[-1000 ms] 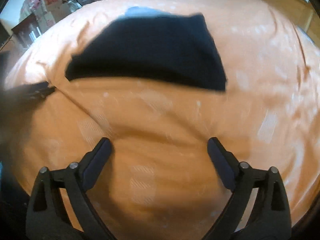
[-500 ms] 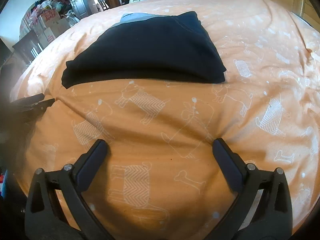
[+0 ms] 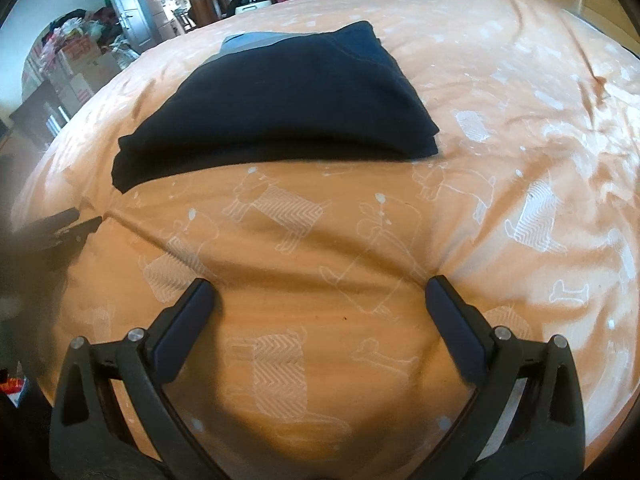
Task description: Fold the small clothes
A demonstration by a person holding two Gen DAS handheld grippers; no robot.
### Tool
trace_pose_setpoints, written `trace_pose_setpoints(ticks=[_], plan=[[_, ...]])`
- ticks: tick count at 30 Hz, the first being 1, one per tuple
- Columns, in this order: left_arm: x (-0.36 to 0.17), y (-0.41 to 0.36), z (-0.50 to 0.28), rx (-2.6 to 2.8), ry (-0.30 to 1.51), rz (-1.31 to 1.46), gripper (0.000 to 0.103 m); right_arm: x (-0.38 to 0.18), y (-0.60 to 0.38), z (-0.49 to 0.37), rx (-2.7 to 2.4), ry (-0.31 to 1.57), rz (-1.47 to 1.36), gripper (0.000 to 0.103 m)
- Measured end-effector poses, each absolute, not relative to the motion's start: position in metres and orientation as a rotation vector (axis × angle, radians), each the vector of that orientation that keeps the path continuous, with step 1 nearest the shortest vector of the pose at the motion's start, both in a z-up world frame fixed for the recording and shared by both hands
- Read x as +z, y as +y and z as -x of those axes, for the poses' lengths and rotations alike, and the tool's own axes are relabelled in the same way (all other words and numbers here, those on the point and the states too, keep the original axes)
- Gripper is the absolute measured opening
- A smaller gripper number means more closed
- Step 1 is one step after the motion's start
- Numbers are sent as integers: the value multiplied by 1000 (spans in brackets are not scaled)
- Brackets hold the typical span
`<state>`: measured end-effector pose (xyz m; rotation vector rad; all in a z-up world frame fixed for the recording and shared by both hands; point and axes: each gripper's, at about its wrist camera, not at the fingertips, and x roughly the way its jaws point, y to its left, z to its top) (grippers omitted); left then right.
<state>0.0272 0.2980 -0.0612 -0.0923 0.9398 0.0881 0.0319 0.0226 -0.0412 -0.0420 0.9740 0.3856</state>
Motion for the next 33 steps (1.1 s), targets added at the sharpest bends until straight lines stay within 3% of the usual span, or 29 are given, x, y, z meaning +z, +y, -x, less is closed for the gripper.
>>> trace_pose_setpoints(ticks=[9,15,33], plan=[[-59,297,-27,95,941,90,103,-40,25,-33,364,958,55,103],[-56,297,-30,96,971,101,103,-33,36,-32,293,1051,126,103],[-56,300,-40,141,1022,136,103,-36,22,-24,356,980,39,103]])
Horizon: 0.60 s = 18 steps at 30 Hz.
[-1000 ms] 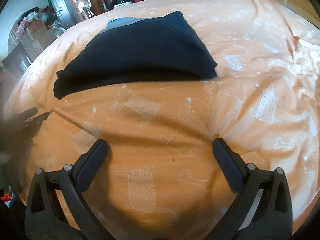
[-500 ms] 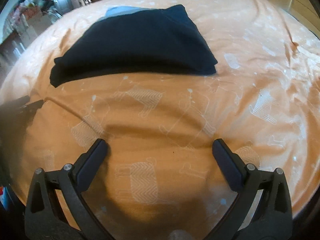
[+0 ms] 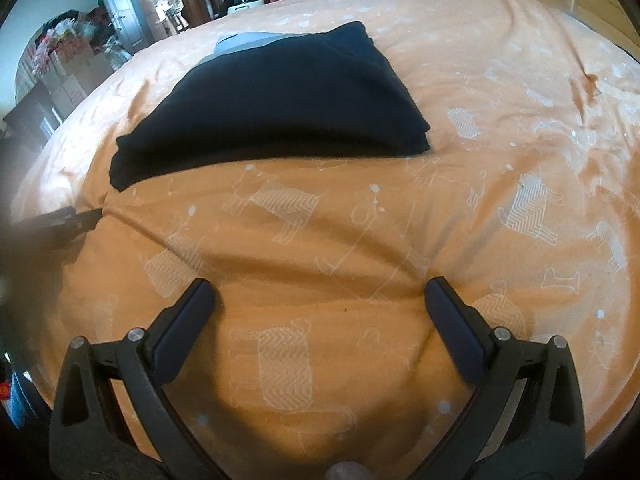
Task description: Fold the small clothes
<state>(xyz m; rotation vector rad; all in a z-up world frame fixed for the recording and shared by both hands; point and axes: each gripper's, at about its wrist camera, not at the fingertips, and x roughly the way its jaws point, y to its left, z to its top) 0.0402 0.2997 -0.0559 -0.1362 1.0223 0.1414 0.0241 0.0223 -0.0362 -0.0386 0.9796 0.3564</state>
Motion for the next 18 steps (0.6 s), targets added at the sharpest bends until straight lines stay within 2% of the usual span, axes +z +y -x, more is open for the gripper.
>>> trace_pose_setpoints(ticks=[18], plan=[[-59,300,-27,130,955,144,103,-38,23,-32,345,988,49,103]])
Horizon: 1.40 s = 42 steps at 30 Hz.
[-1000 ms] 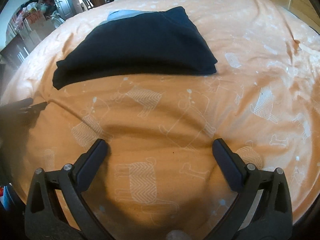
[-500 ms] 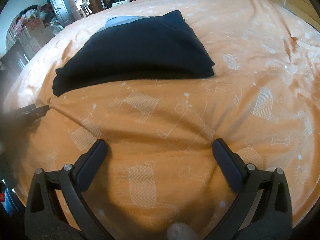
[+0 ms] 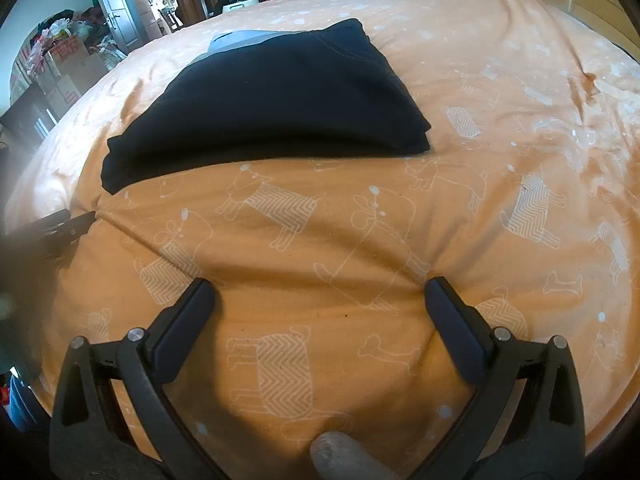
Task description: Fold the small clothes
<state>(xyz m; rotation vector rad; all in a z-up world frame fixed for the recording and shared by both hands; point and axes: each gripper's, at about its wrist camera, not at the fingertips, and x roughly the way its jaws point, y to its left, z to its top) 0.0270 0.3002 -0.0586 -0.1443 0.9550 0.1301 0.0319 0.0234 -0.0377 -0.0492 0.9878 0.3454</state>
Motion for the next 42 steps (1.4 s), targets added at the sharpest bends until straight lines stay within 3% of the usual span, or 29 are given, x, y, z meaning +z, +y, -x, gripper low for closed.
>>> trace_pose_setpoints(ticks=[7,11,15,23,27,31,38,42], plan=[[-50,305,-25,117,963,177,103,-29,27,-34,355,981,80,103],[-16,308,-12,124,904,197,103,1,28,-32,365,946,75,103],[48,298,14,128,745,149,103,69,30,-17,392,806,70,103],[220,275,91,133,264,49,103,249,22,48,427,333,36,103],[248,274,110,165,273,16,103,276,23,64,434,290,18,103],[241,291,119,177,313,111,103,261,35,63,438,355,76,103],[155,319,97,225,476,33,103,228,37,72,415,396,141,103],[50,355,52,273,834,31,103,183,43,60,414,543,141,103]])
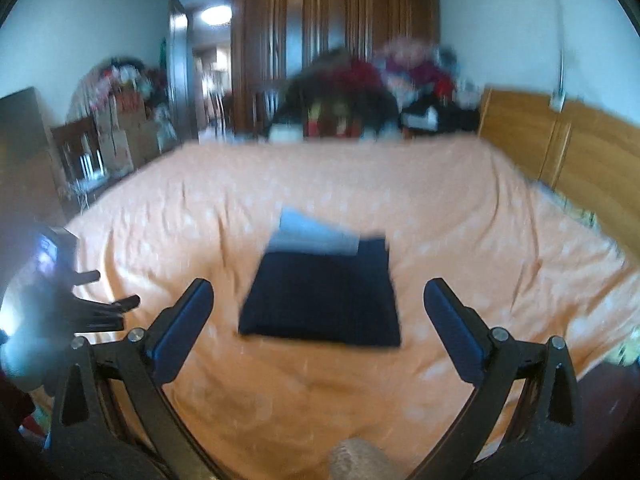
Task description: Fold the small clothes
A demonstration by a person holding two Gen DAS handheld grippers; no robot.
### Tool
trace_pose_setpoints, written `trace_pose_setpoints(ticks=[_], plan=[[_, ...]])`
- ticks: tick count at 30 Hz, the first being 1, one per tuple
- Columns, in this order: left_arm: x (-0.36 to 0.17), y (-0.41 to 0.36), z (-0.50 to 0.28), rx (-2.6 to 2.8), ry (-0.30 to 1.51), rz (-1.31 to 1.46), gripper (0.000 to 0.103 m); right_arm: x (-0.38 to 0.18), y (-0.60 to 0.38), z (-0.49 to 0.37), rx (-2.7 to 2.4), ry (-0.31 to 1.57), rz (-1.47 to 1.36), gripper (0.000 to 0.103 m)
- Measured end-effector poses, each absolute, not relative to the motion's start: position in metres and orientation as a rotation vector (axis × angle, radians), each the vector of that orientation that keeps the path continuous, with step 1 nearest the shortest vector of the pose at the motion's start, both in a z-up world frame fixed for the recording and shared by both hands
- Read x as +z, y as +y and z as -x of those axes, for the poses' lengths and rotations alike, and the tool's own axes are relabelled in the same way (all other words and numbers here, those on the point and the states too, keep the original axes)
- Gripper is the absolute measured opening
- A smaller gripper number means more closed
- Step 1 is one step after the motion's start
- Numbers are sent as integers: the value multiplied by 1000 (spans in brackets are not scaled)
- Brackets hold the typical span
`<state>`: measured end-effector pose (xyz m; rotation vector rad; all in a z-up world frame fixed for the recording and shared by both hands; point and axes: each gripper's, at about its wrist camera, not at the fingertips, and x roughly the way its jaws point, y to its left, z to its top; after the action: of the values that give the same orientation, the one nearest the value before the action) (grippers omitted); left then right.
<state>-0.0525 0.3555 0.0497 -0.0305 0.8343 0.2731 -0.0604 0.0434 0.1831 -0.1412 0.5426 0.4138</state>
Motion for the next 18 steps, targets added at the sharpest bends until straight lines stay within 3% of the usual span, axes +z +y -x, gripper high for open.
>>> trace_pose_setpoints(ticks=[4,8,18], plan=[[-46,380,38,286,1076,75,103,127,43,40,381,714,154,103],[-43,377,43,308,1041,76,103,119,34,36,339,749,141,103],[-43,369,54,302,1020,46,103,161,37,31,329,668,154,103]])
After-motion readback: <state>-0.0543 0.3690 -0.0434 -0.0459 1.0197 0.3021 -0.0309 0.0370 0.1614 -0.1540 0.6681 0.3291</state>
